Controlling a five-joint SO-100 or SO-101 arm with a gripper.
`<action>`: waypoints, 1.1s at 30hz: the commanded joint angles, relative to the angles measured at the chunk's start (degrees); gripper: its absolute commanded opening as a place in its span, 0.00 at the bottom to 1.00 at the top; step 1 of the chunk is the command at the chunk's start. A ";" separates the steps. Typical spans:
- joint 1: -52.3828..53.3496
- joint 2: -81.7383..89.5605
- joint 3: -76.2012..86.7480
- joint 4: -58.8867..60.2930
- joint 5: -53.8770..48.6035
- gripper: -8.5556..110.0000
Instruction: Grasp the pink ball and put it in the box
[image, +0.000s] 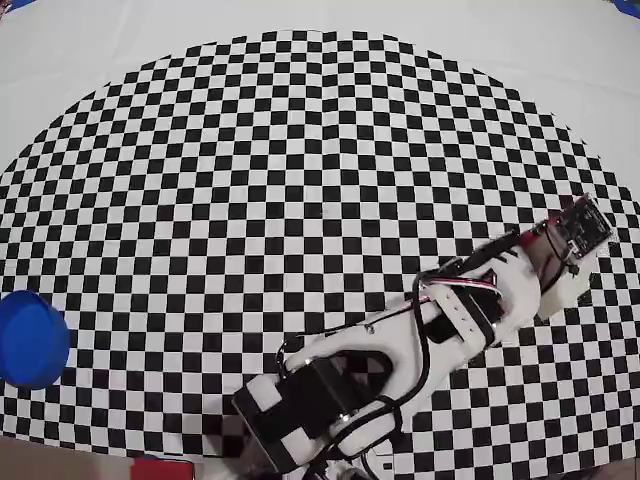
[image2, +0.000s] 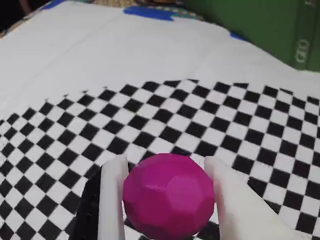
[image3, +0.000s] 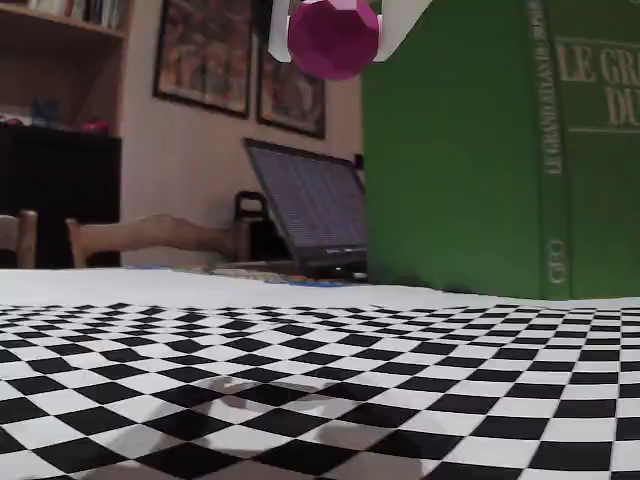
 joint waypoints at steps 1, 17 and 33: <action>-3.60 3.69 -0.18 -0.62 0.18 0.07; -21.88 7.03 0.35 -0.62 0.18 0.07; -31.03 8.53 1.58 -0.53 -0.35 0.07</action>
